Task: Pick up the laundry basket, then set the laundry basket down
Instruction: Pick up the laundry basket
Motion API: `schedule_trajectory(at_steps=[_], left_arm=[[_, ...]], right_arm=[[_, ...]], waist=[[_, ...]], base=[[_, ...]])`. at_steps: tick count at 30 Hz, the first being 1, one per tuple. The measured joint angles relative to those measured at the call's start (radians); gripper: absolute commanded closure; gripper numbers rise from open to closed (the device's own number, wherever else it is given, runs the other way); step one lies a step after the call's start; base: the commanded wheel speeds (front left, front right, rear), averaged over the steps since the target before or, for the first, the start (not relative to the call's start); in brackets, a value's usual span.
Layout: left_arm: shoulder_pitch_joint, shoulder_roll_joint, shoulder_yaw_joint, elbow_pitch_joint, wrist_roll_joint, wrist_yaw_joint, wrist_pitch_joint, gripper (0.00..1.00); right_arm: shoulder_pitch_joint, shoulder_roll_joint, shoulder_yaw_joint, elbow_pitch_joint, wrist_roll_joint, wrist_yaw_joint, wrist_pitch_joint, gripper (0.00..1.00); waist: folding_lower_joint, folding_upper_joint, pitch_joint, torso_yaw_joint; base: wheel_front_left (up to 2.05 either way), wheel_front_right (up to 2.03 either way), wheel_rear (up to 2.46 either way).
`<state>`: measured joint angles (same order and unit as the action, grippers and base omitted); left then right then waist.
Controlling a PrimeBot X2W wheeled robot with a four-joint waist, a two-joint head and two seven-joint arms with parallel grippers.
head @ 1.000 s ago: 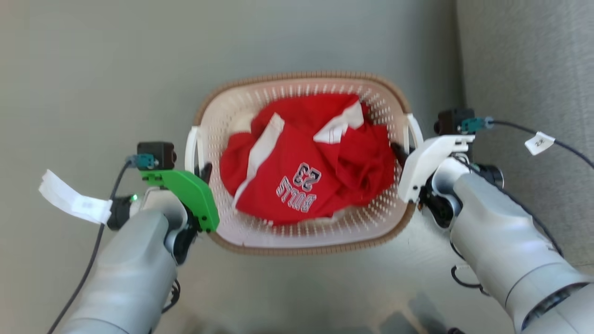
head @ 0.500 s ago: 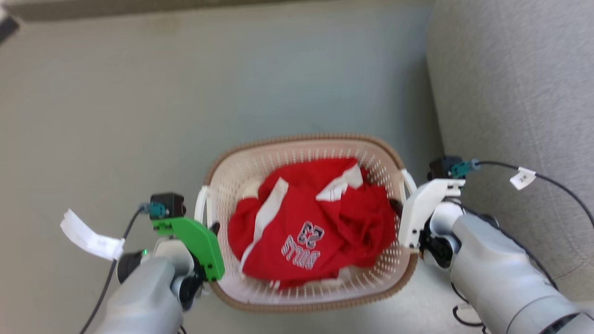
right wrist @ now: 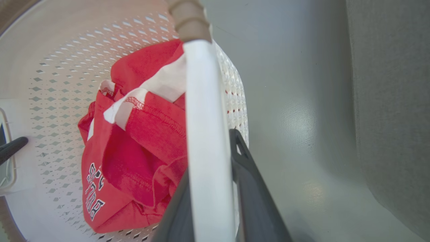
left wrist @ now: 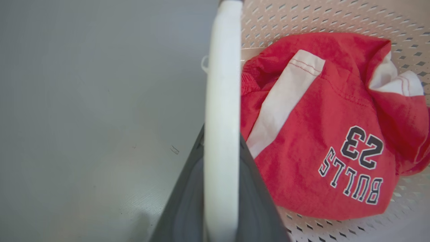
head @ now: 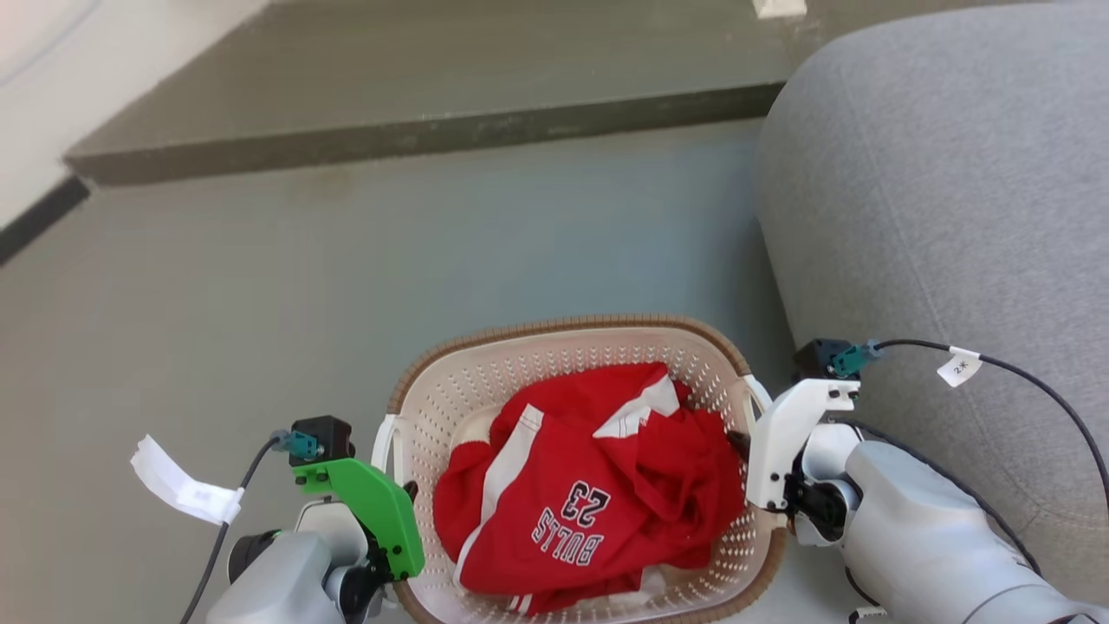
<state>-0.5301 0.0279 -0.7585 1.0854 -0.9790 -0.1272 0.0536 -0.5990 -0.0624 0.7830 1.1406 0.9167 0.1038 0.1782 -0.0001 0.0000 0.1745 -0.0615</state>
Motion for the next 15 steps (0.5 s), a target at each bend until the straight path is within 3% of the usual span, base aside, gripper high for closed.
schedule_trajectory(at_steps=[15], left_arm=[[0.024,-0.002,-0.021,0.019,-0.004,0.000,0.035,1.00]], right_arm=[[0.038,0.000,0.023,-0.002,0.039,0.000,0.043,1.00]], waist=[[0.0000,0.0000,-0.103,-0.012]], base=[[0.00,0.00,0.00]])
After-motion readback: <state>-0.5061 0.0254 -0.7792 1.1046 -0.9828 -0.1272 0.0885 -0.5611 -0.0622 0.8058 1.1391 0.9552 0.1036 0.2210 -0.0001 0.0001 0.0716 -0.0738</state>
